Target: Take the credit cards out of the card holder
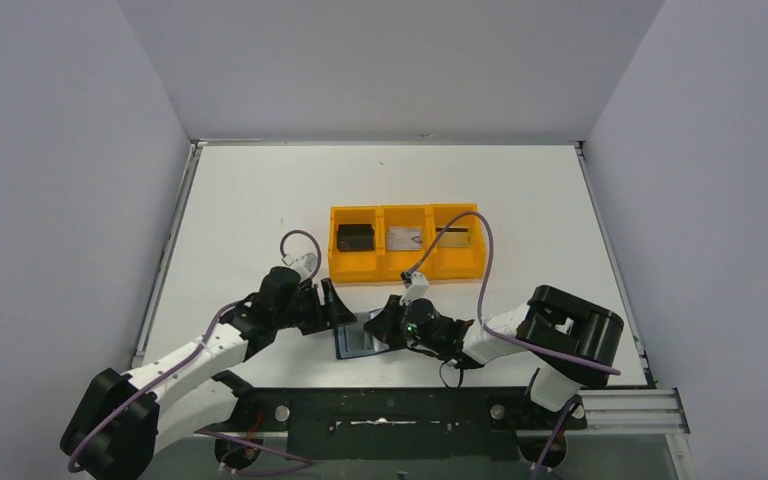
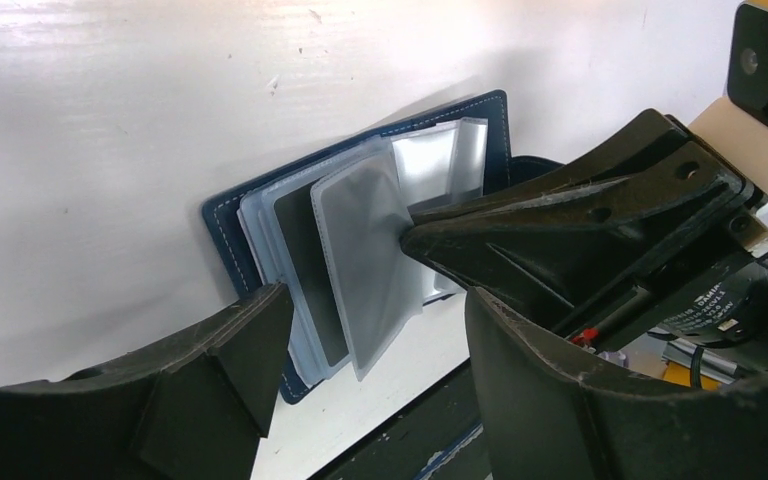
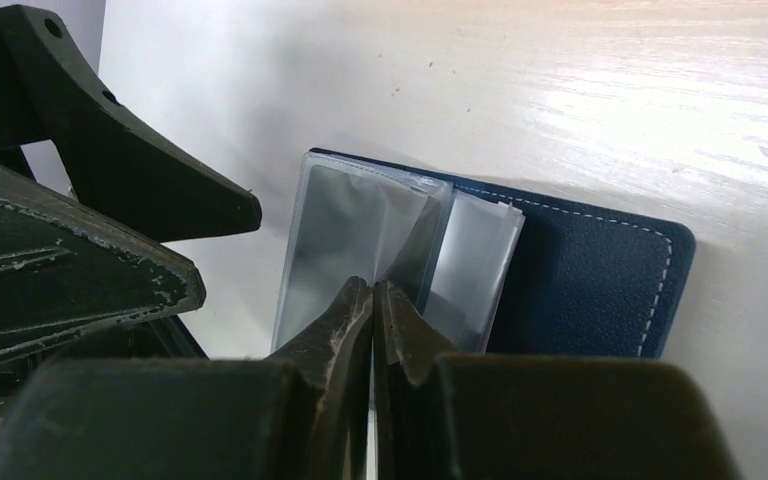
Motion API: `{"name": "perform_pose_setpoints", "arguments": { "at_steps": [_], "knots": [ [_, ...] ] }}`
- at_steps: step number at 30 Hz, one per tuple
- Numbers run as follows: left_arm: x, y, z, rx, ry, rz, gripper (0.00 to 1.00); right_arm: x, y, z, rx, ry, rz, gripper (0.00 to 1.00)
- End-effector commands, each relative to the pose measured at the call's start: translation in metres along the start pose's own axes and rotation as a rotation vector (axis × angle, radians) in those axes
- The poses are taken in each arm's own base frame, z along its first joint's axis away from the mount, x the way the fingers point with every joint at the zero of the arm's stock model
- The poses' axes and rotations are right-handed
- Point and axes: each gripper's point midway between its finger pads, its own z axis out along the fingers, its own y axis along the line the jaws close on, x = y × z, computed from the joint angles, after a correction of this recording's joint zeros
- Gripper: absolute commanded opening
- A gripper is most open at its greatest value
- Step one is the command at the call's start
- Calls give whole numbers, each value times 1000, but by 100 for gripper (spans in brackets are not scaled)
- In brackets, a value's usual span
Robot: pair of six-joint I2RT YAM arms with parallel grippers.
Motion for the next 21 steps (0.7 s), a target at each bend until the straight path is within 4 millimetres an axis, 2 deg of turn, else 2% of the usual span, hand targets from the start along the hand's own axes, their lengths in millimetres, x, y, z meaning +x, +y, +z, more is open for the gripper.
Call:
{"name": "perform_pose_setpoints", "arguments": {
  "at_steps": [1,5,13,17,21],
  "knots": [
    [-9,-21,1,92,-41,-4,62,-15,9,1,-41,-63,23,0],
    [-7,-28,3,134,-39,-21,59,-15,7,1,-44,-63,35,0],
    [-3,-22,9,88,-20,-6,58,-17,6,-5,-74,-83,57,0],
    [6,-20,11,83,7,-4,58,-17,6,-7,-81,-83,53,0],
    [9,-25,13,100,12,2,58,-17,9,-9,-108,-88,58,0]
  ]
}}
